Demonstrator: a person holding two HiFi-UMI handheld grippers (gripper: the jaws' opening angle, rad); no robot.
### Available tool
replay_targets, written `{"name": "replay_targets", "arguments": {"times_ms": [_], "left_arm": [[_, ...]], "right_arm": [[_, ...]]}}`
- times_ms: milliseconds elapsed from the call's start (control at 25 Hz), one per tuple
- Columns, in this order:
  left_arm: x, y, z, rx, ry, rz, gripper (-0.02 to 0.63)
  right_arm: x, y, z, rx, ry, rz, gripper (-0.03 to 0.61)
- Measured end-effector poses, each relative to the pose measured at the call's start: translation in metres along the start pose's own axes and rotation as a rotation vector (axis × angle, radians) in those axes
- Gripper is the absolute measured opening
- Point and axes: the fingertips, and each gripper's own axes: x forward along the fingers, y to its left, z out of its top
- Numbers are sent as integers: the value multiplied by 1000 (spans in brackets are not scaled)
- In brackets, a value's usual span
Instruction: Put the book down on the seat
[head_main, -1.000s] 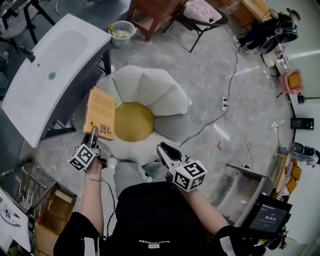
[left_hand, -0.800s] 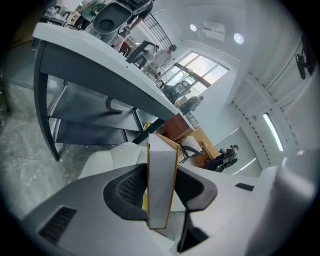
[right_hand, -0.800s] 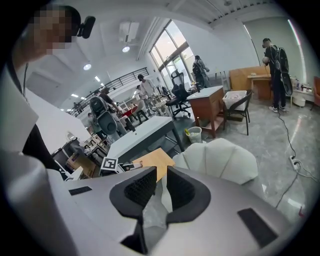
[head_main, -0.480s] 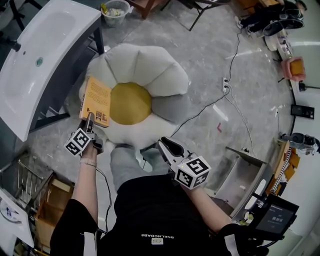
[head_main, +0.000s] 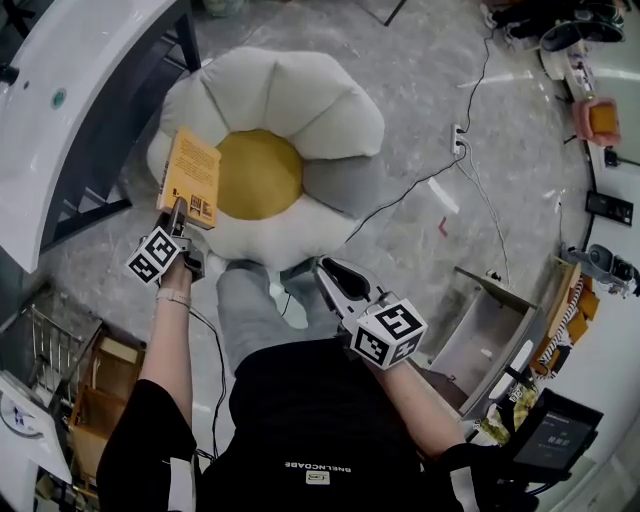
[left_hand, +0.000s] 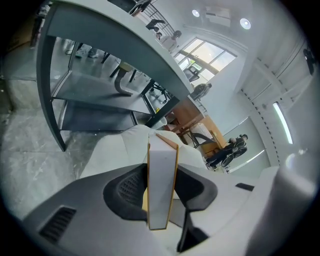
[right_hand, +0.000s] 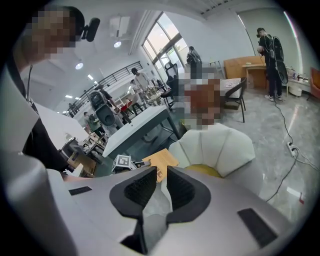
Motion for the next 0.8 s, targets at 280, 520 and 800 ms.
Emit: {"name": "replay_targets", "arguments": {"times_ms": [280, 520, 800], "left_arm": [[26, 27, -22, 22, 39, 49, 155], [53, 48, -39, 25, 71, 79, 155], [83, 75, -57, 47, 110, 138, 155]], "right_arm": [[8, -11, -16, 38, 17, -11, 80], [16, -19, -36, 91, 35, -27, 80], [18, -32, -53, 157, 37, -54, 80]]}}
